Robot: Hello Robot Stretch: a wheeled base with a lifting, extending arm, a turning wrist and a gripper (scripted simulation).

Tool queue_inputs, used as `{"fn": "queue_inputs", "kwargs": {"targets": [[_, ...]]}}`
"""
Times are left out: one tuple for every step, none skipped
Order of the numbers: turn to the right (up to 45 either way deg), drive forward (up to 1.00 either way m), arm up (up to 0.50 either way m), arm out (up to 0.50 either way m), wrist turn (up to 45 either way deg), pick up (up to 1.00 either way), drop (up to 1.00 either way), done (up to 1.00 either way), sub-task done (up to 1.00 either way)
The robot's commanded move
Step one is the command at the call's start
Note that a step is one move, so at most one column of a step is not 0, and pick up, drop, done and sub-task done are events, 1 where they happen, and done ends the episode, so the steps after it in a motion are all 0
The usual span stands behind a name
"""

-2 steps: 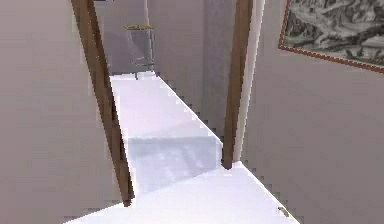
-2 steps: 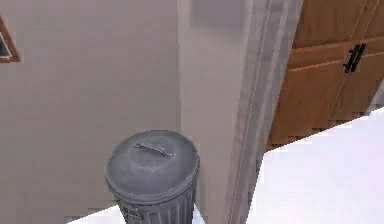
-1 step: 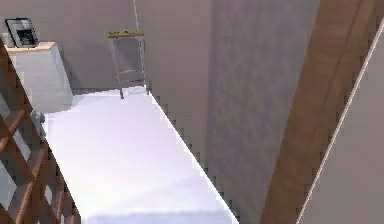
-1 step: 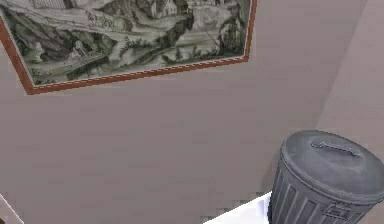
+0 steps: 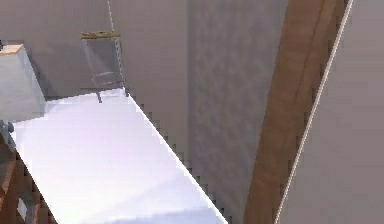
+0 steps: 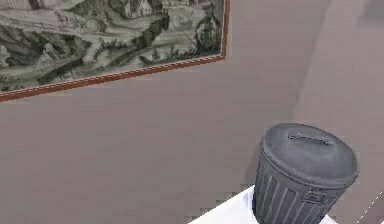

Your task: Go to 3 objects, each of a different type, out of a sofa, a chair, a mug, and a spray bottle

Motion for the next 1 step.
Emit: {"fn": "queue_inputs", "kwargs": {"targets": [[0.0,0.30,0.00,0.00,0.0,0.00,0.00,0.00,0.00]]}}
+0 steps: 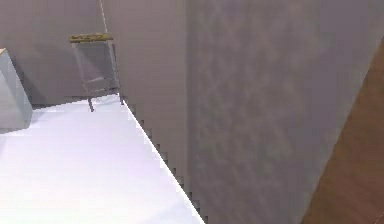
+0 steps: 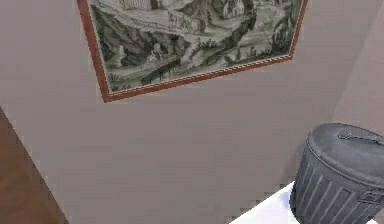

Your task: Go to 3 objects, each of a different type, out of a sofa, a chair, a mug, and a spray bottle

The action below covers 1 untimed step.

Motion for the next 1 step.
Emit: {"fn": "queue_inputs", "kwargs": {"targets": [[-36.0,0.00,0.00,0.00,0.0,0.00,0.00,0.00,0.00]]}}
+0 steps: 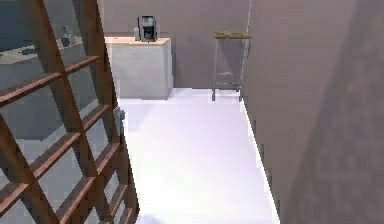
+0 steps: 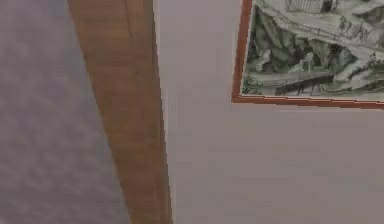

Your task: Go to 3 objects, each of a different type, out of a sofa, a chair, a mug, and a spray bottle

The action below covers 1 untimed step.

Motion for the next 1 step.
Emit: {"fn": "queue_inputs", "kwargs": {"targets": [[0.0,1.00,0.00,0.00,0.0,0.00,0.00,0.00,0.00]]}}
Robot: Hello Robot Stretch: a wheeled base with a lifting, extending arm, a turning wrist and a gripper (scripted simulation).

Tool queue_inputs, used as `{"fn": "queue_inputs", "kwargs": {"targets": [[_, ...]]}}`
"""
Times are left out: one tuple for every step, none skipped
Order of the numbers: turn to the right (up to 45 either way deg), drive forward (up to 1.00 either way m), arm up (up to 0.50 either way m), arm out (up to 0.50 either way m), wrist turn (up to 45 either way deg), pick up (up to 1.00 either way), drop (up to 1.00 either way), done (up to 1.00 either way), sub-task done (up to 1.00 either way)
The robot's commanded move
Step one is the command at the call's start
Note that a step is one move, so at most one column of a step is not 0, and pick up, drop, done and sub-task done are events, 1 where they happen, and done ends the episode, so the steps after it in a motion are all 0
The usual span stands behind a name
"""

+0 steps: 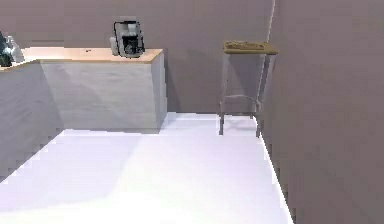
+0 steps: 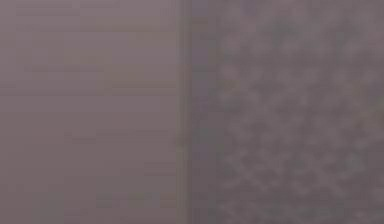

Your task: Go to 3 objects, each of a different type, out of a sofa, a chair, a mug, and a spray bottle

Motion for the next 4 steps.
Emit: {"fn": "queue_inputs", "kwargs": {"targets": [[-18.0,0.00,0.00,0.00,0.0,0.00,0.00,0.00,0.00],[0.0,0.10,0.00,0.00,0.0,0.00,0.00,0.00,0.00],[-21.0,0.00,0.00,0.00,0.0,0.00,0.00,0.00,0.00],[0.0,1.00,0.00,0.00,0.0,0.00,0.00,0.00,0.00]]}}
